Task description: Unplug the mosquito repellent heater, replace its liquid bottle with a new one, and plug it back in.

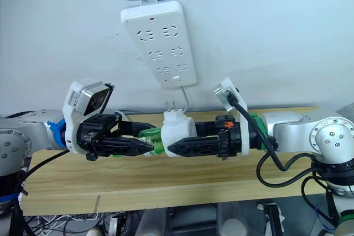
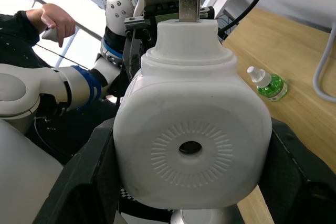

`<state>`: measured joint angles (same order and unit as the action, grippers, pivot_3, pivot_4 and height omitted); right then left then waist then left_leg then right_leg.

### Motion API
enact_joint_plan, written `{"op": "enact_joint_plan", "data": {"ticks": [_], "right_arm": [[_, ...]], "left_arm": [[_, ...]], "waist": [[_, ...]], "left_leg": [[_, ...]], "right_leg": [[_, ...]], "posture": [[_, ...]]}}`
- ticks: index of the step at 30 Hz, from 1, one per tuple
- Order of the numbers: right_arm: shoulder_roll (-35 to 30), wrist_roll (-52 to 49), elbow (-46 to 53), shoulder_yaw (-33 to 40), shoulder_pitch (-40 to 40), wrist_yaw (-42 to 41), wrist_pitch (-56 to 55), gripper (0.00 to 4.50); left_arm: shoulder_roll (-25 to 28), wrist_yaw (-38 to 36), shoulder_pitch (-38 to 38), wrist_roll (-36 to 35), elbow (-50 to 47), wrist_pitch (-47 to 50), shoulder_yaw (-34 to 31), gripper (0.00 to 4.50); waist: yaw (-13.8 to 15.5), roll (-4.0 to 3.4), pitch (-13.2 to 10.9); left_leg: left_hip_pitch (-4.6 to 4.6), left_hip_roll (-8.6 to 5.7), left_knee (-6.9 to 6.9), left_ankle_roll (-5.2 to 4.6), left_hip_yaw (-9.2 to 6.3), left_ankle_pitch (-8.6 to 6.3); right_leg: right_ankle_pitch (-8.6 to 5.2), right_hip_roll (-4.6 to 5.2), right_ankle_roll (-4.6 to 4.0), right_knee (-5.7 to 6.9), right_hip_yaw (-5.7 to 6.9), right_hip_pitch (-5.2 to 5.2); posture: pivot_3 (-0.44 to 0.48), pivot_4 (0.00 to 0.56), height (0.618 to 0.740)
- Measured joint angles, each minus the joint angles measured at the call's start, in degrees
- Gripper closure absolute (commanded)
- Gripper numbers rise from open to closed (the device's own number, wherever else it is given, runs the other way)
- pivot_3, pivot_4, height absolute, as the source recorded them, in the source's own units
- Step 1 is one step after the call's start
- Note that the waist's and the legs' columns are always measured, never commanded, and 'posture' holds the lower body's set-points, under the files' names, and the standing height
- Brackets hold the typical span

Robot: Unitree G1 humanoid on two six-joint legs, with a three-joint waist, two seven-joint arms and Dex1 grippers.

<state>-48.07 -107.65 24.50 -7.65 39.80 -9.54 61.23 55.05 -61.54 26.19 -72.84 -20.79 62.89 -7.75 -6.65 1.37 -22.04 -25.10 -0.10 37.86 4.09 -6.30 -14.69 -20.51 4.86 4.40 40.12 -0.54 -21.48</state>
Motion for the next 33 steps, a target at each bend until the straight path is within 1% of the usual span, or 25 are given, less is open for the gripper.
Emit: {"op": "enact_joint_plan", "data": {"ticks": [3,5,7,8,9,10,12,14,18,21,25,30,33], "right_arm": [[-0.01,-0.43,-1.55,1.10,0.21,1.87,-1.24,1.45],[0.03,-0.99,-1.88,1.35,0.22,2.59,-1.79,1.45],[0.52,-1.79,-1.89,1.36,0.20,3.28,-2.17,1.45],[0.51,-2.25,-1.89,1.60,-0.30,3.45,-2.31,1.45],[0.50,-2.47,-1.91,1.80,-0.65,3.50,-2.38,1.45],[0.25,-2.93,-1.86,2.17,-1.36,3.44,-2.43,1.45],[-0.35,-3.32,-1.77,2.92,-2.80,3.33,-2.44,1.45],[-0.71,-3.33,-1.73,3.56,-3.72,3.24,-2.44,1.45],[-0.88,-3.37,-1.54,4.65,-5.40,3.07,-2.55,1.45],[-0.91,-3.38,-1.61,5.01,-6.24,3.17,-2.68,1.45],[-0.93,-3.38,-1.76,6.02,-7.25,3.33,-3.07,1.45],[-0.92,-3.39,-1.78,6.37,-7.48,3.37,-3.07,1.45],[-0.90,-3.39,-1.78,6.36,-7.48,3.39,-3.08,1.45]], "left_arm": [[-0.03,-2.21,-2.04,3.45,-0.95,-2.64,0.09,0.94],[-0.16,-3.35,-2.24,5.11,-1.21,-4.35,0.10,0.94],[-0.32,-4.42,-2.73,8.23,-1.30,-7.38,0.12,0.94],[-1.63,-4.64,-3.09,11.66,-1.17,-11.37,0.06,0.94],[-2.46,-4.78,-3.22,13.24,-0.92,-13.37,0.07,0.94],[-4.05,-5.40,-3.69,17.50,-0.27,-18.72,0.13,0.94],[-5.49,-6.22,-4.21,23.06,1.22,-25.84,0.14,0.94],[-7.42,-6.92,-4.62,27.06,2.14,-32.15,0.03,0.94],[-11.53,-7.54,-4.43,30.56,2.48,-40.30,-0.03,0.94],[-12.83,-7.95,-4.25,32.99,2.39,-45.26,-0.01,0.94],[-15.52,-7.94,-4.13,38.24,2.45,-54.12,0.23,0.94],[-16.44,-8.44,-4.85,40.52,2.42,-59.54,0.98,0.94],[-16.98,-9.05,-4.77,40.72,2.19,-61.45,1.58,0.94]], "waist": [[0.07,0.00,0.00],[0.10,0.00,0.00],[0.12,0.00,0.00],[0.13,0.00,0.00],[0.19,0.00,0.00],[0.20,0.00,0.00],[0.26,0.00,0.00],[0.23,0.00,0.00],[0.24,0.00,0.00],[0.18,0.00,0.00],[0.17,0.00,0.00],[0.17,0.00,0.00],[0.18,0.00,0.00]], "left_leg": [[0.00,0.02,-0.01,0.00,-0.01,0.00],[-0.01,0.02,-0.01,0.00,-0.01,0.00],[-0.01,0.02,-0.01,0.00,-0.01,0.00],[0.00,0.00,-0.01,0.00,0.01,0.00],[-0.01,0.01,-0.01,0.00,0.00,0.00],[-0.01,0.00,-0.01,0.00,0.00,0.00],[-0.02,-0.01,-0.01,0.00,0.00,0.00],[-0.03,-0.02,-0.01,0.00,0.01,0.00],[-0.03,-0.02,0.01,0.00,-0.01,0.00],[-0.03,-0.02,0.00,-0.01,-0.01,0.00],[-0.04,-0.03,0.02,-0.01,-0.01,-0.01],[-0.04,-0.04,0.02,-0.01,-0.01,-0.01],[-0.04,-0.05,0.03,-0.01,-0.02,-0.01]], "right_leg": [[0.00,0.00,0.00,-0.01,0.01,-0.01],[0.00,0.00,0.00,-0.02,0.02,0.00],[0.00,0.00,0.00,-0.02,0.01,0.00],[0.00,0.02,0.00,-0.03,0.01,0.01],[0.00,0.02,0.00,-0.02,0.03,0.01],[0.00,0.02,0.00,-0.03,0.03,0.01],[0.00,0.02,0.00,-0.04,0.05,0.02],[0.00,0.03,0.00,-0.03,0.03,0.02],[0.00,0.03,0.00,0.00,0.04,0.03],[0.00,0.03,0.00,0.02,0.04,0.03],[0.00,0.03,0.00,0.03,0.04,0.05],[0.00,0.03,0.00,0.06,0.04,0.05],[0.00,0.03,0.00,0.08,0.04,0.06]], "posture": [[-0.175,0.359,0.740],[-0.174,0.360,0.740],[-0.174,0.361,0.740],[-0.174,0.361,0.740],[-0.173,0.361,0.740],[-0.173,0.360,0.740],[-0.174,0.361,0.740],[-0.174,0.360,0.740],[-0.175,0.362,0.740],[-0.178,0.362,0.740],[-0.179,0.364,0.740],[-0.178,0.367,0.740],[-0.175,0.366,0.740]]}}
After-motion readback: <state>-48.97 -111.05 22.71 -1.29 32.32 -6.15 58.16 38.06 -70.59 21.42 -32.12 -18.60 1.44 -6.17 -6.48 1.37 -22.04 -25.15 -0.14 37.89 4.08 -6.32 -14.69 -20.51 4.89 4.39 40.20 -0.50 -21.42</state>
